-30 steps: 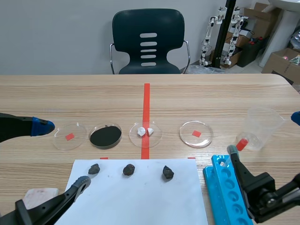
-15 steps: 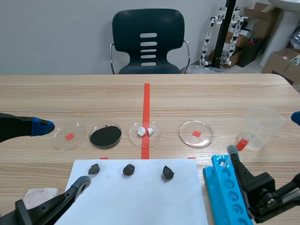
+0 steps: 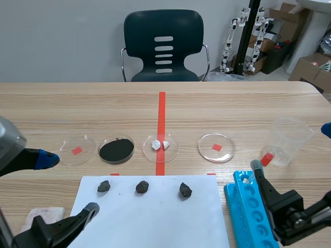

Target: Pick up the left mineral with the left hand

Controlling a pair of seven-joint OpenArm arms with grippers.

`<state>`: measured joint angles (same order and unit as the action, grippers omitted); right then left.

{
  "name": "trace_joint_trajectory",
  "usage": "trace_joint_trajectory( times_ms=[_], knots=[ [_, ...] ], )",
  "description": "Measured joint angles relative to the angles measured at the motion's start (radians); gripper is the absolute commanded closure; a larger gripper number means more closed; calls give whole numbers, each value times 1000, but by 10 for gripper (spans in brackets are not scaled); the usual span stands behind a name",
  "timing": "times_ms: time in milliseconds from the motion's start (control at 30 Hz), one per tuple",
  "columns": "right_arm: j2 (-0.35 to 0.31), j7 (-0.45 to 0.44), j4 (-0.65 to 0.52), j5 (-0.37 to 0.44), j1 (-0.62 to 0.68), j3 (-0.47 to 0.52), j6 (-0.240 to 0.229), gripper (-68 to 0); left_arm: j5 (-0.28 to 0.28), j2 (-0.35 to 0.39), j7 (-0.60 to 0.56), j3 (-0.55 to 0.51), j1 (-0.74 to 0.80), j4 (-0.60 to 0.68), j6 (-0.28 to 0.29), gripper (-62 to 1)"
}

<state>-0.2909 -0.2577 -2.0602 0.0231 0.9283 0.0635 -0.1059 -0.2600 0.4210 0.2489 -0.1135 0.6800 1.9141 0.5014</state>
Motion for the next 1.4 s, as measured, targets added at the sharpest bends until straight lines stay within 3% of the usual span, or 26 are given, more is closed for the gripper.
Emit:
trace_joint_trajectory(
  times_ms=[133, 233, 300, 467, 667, 767, 833, 1033, 1400],
  knots=[
    [0, 0, 0, 0, 0, 0, 0, -679, -71, 0, 150, 65, -65, 0, -112, -623],
    [0, 0, 0, 0, 0, 0, 0, -679, -127, 0, 290, 108, -110, 0, -240, -623],
    [0, 0, 0, 0, 0, 0, 0, -679, -135, 0, 380, 135, -139, 0, -311, -623],
    [0, 0, 0, 0, 0, 0, 0, -679, -188, 0, 479, 256, -227, -2, -479, -623],
    [0, -3, 0, 0, 0, 0, 0, -679, -190, -17, 600, 389, -377, -2, -719, -623],
    [0, -3, 0, 0, 0, 0, 0, -679, -179, -62, 648, 428, -449, -22, -796, -623],
    [0, -2, 0, 0, 0, 0, 0, -679, -140, -101, 709, 451, -498, -65, -840, -623],
    [0, -3, 0, 0, 0, 0, 0, -679, -48, -202, 852, 474, -619, -262, -864, -623],
    [0, -3, 0, 0, 0, 0, 0, -679, 41, -327, 940, 488, -797, -500, -914, -623]
  ],
)
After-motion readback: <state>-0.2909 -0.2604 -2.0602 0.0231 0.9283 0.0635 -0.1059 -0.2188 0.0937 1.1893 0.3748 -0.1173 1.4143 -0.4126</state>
